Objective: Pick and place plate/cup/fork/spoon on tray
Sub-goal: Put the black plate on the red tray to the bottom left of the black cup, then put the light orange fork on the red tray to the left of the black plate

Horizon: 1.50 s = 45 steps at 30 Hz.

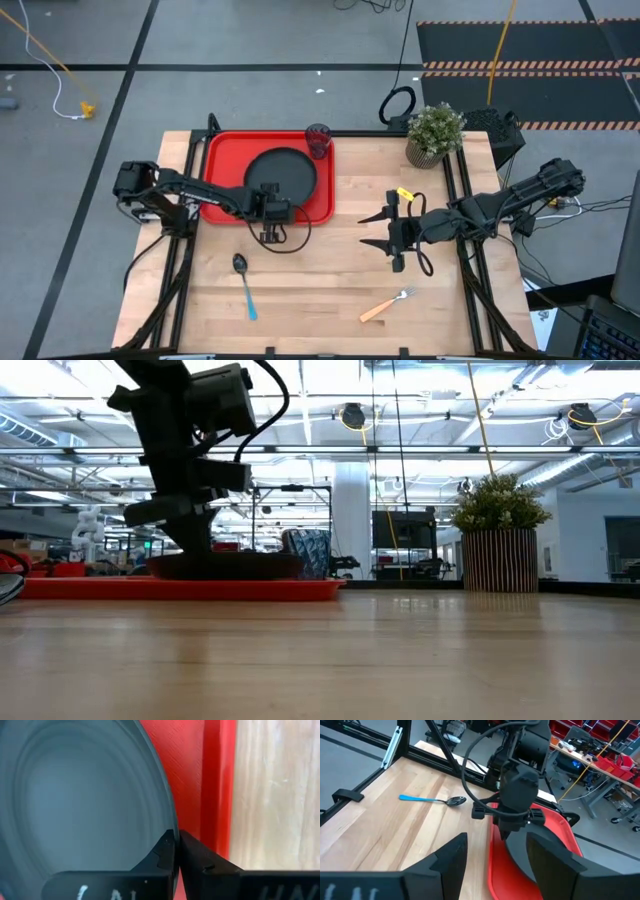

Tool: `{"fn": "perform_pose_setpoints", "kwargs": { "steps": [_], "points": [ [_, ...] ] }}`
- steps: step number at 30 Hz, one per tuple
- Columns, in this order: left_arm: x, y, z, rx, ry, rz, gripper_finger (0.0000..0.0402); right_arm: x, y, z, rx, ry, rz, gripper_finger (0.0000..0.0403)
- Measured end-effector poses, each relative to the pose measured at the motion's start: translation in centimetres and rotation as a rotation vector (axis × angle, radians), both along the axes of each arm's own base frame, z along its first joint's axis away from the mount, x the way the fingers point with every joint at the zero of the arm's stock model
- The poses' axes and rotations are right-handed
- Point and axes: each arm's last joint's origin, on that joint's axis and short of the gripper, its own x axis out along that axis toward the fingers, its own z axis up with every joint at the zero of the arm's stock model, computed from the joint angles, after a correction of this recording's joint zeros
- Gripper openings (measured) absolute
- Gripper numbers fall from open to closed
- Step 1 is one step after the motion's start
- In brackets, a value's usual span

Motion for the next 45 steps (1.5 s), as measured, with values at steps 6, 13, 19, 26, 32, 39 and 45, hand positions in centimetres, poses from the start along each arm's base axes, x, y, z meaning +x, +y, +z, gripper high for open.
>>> {"fn": "perform_pose_setpoints", "kwargs": {
  "steps": [6, 13, 19, 26, 32, 39, 45],
  "points": [
    [0.3, 0.2, 0.0, -0.034, -0.019, -0.033, 0.0011, 0.0, 0.0, 0.0, 0.0, 0.0, 0.0, 0.0196],
    [0.4, 0.8, 0.1, -0.051, -0.028, -0.029, 0.0024, 0.0, 0.0, 0.0, 0.0, 0.0, 0.0, 0.0196],
    [0.4, 0.9, 0.1, -0.053, -0.03, -0.024, 0.004, 0.0, 0.0, 0.0, 0.0, 0.0, 0.0, 0.0196],
    [0.5, 0.9, 0.1, -0.064, -0.05, 0.005, 0.0044, 0.0, 0.0, 0.0, 0.0, 0.001, 0.0, 0.0196],
    [0.6, 0.9, 0.2, -0.069, -0.075, 0.023, 0.0071, 0.0, 0.0, 0.0, 0.0, 0.001, 0.0, 0.0196],
    [0.6, 0.9, 0.2, -0.075, -0.078, 0.043, 0.0131, 0.0, 0.0, 0.0, -0.001, 0.004, 0.0, 0.0196],
    [1.0, 0.9, 1.6, -0.072, -0.06, 0.09, 0.0151, -0.1, 0.0, -0.2, -0.009, 0.024, 0.0, 0.0196]
  ]
}}
